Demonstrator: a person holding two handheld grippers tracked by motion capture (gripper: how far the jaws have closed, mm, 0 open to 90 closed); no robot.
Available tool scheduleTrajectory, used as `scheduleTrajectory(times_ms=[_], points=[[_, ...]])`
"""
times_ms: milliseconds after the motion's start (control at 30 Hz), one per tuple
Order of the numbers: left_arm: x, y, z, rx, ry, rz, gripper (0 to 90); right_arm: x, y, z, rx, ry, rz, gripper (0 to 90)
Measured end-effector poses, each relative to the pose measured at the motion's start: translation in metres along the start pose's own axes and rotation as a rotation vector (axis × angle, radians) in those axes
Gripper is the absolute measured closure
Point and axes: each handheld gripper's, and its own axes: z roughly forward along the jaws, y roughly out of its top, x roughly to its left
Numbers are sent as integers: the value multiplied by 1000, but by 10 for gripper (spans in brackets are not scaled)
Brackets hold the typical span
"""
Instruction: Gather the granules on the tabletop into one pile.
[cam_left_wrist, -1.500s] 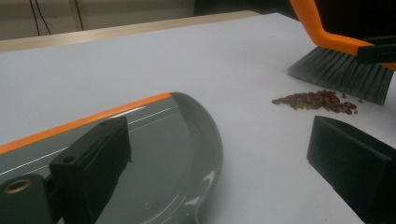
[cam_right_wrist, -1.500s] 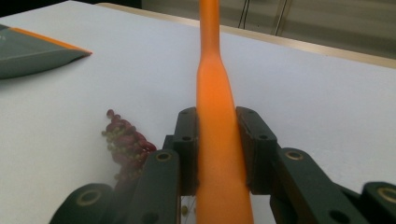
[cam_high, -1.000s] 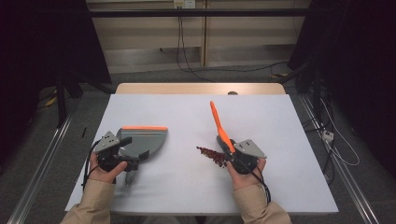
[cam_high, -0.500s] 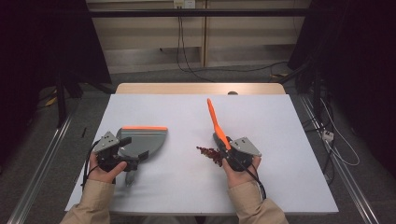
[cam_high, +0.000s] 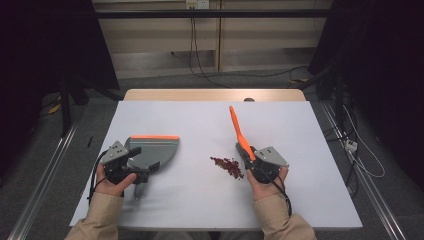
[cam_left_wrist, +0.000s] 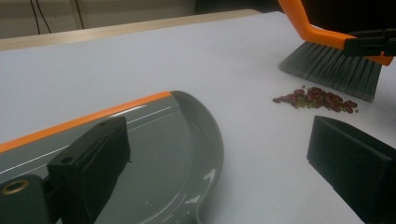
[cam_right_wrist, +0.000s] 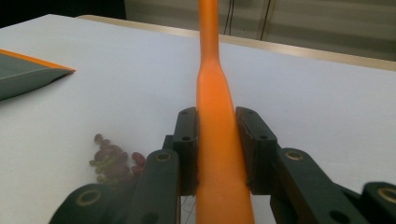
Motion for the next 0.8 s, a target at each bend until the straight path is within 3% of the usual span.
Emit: scheduleTrajectory(times_ms=[433,600,800], points=[[0,0,0,-1,-1,-2,57,11,2,-1,-6,54,4,712],[1,0,0,2,0,-7,57,8,14,-4,-48,61,20,712],[1,0,0,2,0,-8,57,22,26,2,-67,108,24,712]])
